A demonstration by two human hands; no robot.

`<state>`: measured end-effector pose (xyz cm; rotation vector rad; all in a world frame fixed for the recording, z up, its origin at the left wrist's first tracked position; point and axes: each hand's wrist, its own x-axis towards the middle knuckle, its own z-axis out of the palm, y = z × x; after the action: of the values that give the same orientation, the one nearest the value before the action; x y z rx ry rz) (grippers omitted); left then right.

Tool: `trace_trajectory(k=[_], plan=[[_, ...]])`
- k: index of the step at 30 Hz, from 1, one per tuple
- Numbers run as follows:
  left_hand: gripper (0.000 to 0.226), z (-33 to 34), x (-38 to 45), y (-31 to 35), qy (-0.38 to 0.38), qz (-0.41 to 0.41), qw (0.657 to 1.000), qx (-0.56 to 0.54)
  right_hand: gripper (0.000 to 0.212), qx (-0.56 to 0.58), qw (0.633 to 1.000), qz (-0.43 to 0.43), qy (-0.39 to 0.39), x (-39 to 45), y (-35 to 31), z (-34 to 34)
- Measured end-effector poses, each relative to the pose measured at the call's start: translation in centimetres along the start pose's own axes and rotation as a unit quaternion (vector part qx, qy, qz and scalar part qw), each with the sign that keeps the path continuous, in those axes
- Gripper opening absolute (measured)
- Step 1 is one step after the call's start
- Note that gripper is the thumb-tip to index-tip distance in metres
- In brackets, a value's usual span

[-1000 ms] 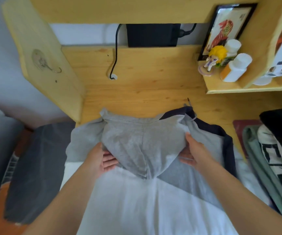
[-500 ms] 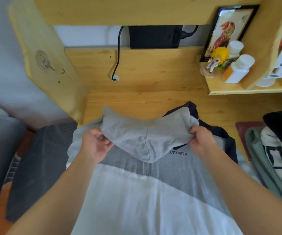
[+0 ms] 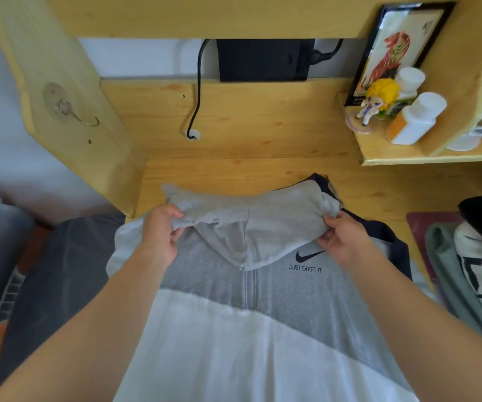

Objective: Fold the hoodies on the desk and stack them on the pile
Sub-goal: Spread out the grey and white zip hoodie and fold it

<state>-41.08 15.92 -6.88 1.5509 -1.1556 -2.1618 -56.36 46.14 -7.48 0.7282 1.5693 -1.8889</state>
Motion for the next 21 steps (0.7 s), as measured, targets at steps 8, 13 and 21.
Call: trace_trajectory(k=[8,13,21], plan=[[0.048,-0.1,-0.1,-2.0,-0.047,-0.066,0.997,-0.01,0.03,0.03,0.996,0.077,-0.014,-2.7,2.7,2.2],[0.037,1.8,-0.2,-0.7,-0.041,-0.059,0.997,0.023,0.036,-0.028,0.988,0.141,-0.055,-5.0,7.2,6.0],[0.029,-1.4,0.3,-1.3,-0.079,-0.044,0.996,0.003,0.032,-0.195,0.97,0.14,-0.034,-8.9,9.0,3.2]])
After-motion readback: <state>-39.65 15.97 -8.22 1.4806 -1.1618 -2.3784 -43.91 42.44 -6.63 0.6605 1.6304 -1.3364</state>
